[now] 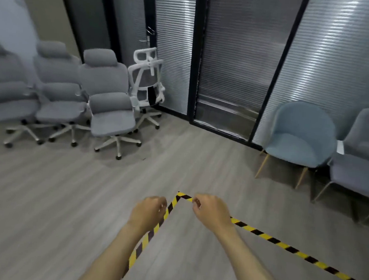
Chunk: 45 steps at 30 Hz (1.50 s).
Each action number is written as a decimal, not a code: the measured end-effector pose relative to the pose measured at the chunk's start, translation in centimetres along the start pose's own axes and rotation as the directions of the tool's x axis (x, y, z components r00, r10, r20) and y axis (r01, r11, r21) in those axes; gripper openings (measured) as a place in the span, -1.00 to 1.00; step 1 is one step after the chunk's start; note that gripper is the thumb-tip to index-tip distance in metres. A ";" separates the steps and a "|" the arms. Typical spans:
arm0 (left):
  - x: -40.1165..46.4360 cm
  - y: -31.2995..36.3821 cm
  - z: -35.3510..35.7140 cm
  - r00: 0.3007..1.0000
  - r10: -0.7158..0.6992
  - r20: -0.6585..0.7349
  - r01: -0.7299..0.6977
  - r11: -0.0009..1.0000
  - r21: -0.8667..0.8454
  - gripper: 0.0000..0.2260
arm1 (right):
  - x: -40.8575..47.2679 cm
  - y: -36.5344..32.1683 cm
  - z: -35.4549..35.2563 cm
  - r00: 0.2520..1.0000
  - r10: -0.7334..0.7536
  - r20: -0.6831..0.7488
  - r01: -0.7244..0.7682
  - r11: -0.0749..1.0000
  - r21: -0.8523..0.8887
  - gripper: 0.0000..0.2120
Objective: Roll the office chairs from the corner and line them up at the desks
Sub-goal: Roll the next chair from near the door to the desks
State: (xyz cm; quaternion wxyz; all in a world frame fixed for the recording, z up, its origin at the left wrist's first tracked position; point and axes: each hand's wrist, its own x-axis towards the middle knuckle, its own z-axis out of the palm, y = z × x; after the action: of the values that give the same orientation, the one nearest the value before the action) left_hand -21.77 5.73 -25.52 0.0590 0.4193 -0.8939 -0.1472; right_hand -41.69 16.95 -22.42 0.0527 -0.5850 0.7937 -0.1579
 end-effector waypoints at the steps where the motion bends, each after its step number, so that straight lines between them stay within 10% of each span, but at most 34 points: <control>1: 2.0 -1.1 -0.5 1.000 -0.020 -0.001 0.020 1.000 0.000 -0.81 | 2.8 -0.1 0.5 1.000 -0.012 0.008 0.011 1.000 0.011 -0.83; 16: 27.9 -19.8 -8.9 0.962 -0.254 -0.095 0.251 0.967 -0.048 -0.83 | 39.6 -6.9 6.5 0.975 -0.206 0.080 0.198 0.976 0.093 -0.81; 45: 89.9 -49.6 -21.4 0.983 -0.157 -0.093 0.160 0.987 0.022 -0.83 | 104.4 -11.7 15.7 0.995 -0.037 0.098 0.029 0.997 0.077 -0.82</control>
State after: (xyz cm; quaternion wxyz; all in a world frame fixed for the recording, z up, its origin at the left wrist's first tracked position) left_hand -38.15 -97.80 -22.34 0.0816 0.4961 -0.8562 -0.1191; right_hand -59.20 -87.86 -23.08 0.1115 -0.6028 0.7738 -0.1593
